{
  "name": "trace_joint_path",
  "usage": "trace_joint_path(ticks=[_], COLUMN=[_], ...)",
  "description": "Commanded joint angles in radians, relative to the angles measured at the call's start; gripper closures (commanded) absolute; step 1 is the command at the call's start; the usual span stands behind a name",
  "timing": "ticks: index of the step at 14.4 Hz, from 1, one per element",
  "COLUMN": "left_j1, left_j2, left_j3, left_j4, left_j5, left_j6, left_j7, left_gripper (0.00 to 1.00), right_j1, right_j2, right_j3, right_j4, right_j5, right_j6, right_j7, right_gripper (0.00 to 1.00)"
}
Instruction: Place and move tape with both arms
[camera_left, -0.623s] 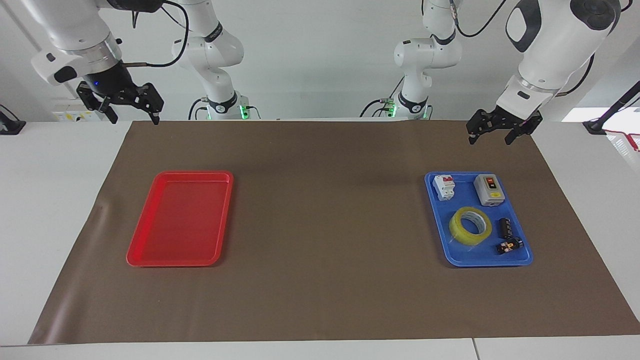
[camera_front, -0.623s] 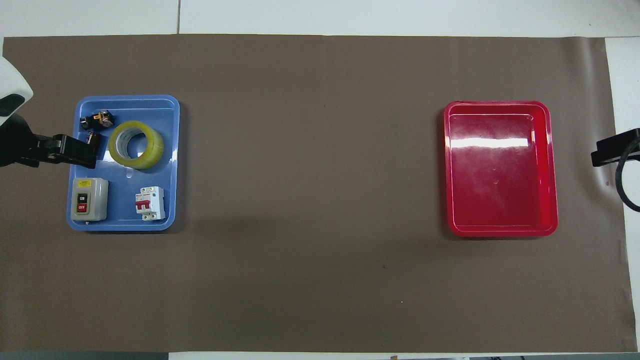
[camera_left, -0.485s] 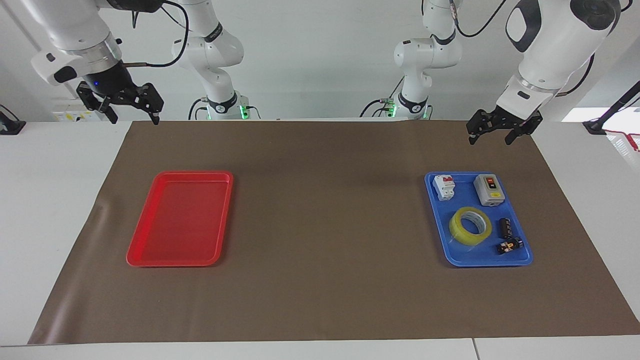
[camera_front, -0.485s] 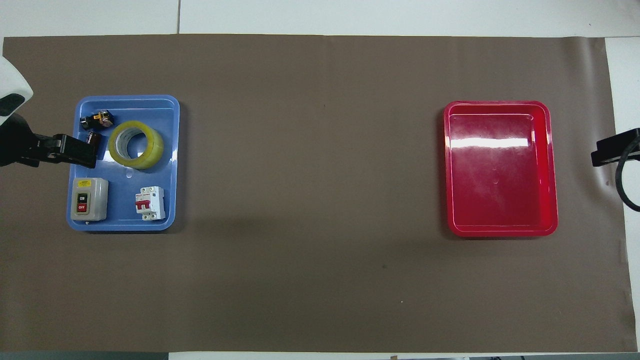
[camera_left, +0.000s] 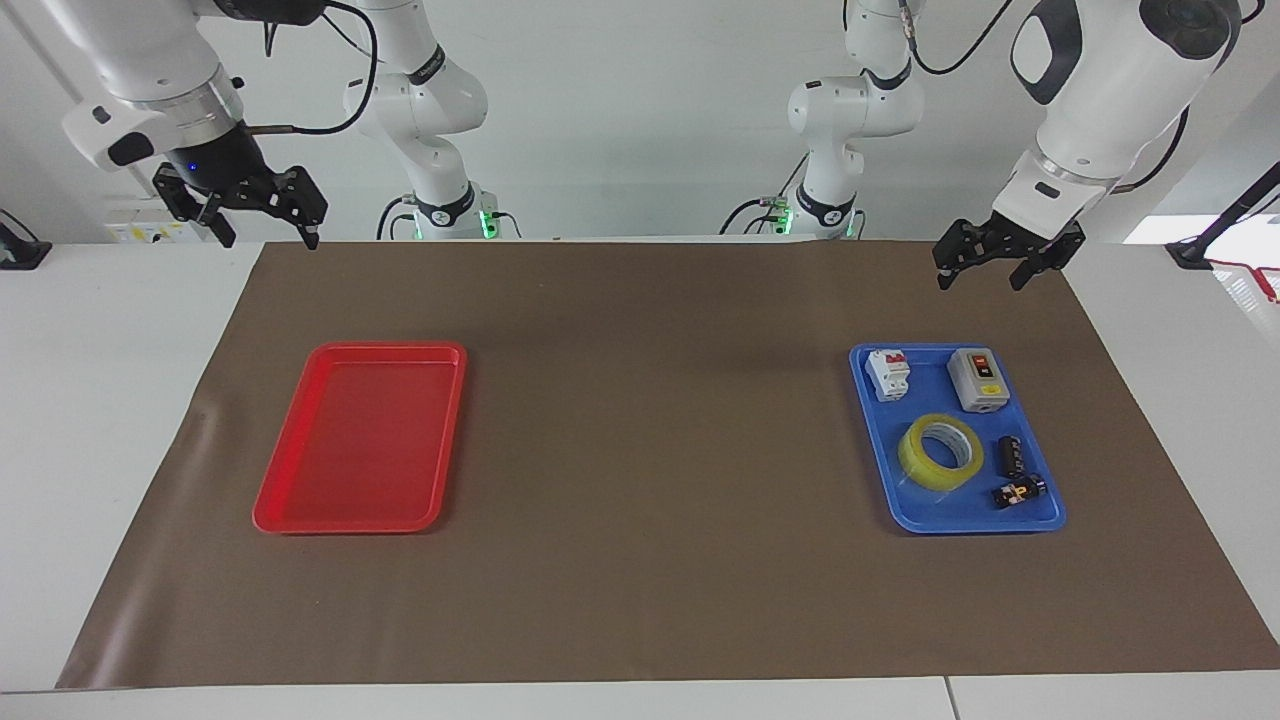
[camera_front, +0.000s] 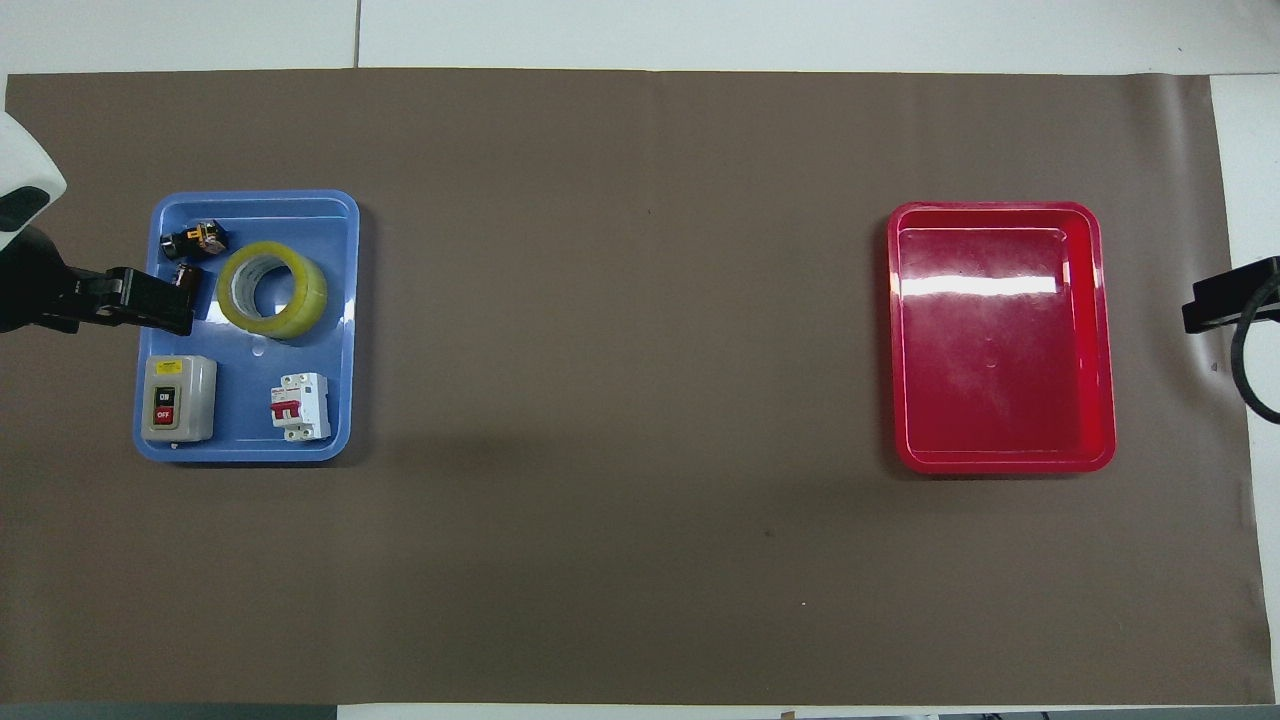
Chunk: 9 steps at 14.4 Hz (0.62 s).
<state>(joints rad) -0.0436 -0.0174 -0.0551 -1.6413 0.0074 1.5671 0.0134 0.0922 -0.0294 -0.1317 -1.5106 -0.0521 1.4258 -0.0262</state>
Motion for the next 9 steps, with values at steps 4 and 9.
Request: trace_joint_path(ticks=[4,9], left_j1=[-0.006,0.004], left_j2=[-0.016,-0.019], left_j3=[0.003,0.006], left_j4=[-0.005,-0.018], left_j5=[-0.009,0.002], left_j6=[0.053,0.057], left_j7=[-0.006,-0.068], left_gripper=[0.00,0.00], right_j1=[-0.012,-0.012], right_j2=[-0.015,-0.015], right_j3=[0.004,0.004], right_j4=[-0.019,-0.020], right_j5=[0.009,0.009], right_j6=[0.015,0.016], right_j7=[-0.023,-0.024], right_gripper=[0.00,0.00])
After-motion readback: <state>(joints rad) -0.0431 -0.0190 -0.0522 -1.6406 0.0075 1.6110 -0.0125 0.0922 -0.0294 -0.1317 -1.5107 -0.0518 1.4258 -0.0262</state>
